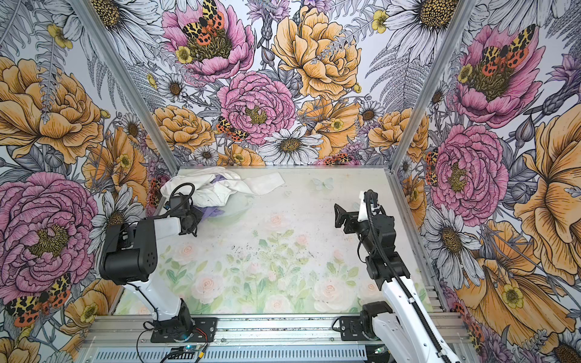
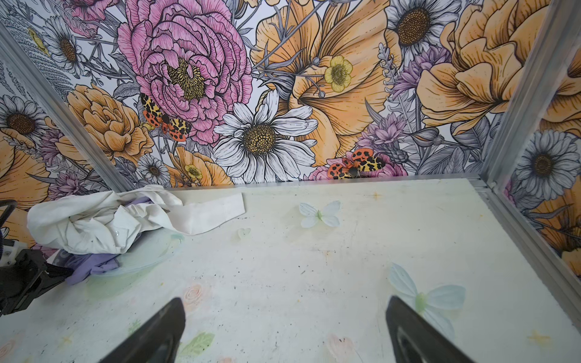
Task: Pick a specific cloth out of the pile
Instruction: 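Close the left gripper on the lavender shirt and pull it out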
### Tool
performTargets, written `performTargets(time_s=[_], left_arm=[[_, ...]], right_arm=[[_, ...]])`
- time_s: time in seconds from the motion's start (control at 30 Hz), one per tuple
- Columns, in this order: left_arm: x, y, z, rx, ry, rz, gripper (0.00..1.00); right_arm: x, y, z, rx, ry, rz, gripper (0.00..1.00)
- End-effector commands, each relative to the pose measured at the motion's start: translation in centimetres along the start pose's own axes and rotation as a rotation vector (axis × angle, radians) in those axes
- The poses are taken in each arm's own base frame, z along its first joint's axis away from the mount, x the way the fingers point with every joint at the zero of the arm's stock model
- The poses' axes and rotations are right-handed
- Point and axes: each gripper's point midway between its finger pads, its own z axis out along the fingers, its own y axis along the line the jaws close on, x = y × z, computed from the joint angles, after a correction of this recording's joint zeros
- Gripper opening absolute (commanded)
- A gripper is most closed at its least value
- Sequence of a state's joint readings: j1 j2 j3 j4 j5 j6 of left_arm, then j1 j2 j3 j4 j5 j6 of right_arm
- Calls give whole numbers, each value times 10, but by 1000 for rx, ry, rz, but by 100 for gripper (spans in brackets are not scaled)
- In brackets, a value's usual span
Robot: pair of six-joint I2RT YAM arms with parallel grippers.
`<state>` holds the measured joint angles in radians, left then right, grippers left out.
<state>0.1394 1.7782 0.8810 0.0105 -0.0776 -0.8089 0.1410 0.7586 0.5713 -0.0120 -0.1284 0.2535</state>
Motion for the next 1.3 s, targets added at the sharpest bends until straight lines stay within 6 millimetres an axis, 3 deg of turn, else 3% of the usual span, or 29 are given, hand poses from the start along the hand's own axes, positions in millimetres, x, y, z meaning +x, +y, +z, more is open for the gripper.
performTargets(time_s=[0.0, 0.8, 1.27], left_arm=[[-9, -14, -14, 40, -21, 14, 0], [-53, -49, -98, 195, -169, -16, 0], [-72, -66, -134, 255, -228, -14, 0]], right_arm=[[0, 1, -3, -1, -7, -16, 100], [-7, 7, -12, -22, -30, 4, 99], [-9, 9, -17, -28, -37, 7, 100]])
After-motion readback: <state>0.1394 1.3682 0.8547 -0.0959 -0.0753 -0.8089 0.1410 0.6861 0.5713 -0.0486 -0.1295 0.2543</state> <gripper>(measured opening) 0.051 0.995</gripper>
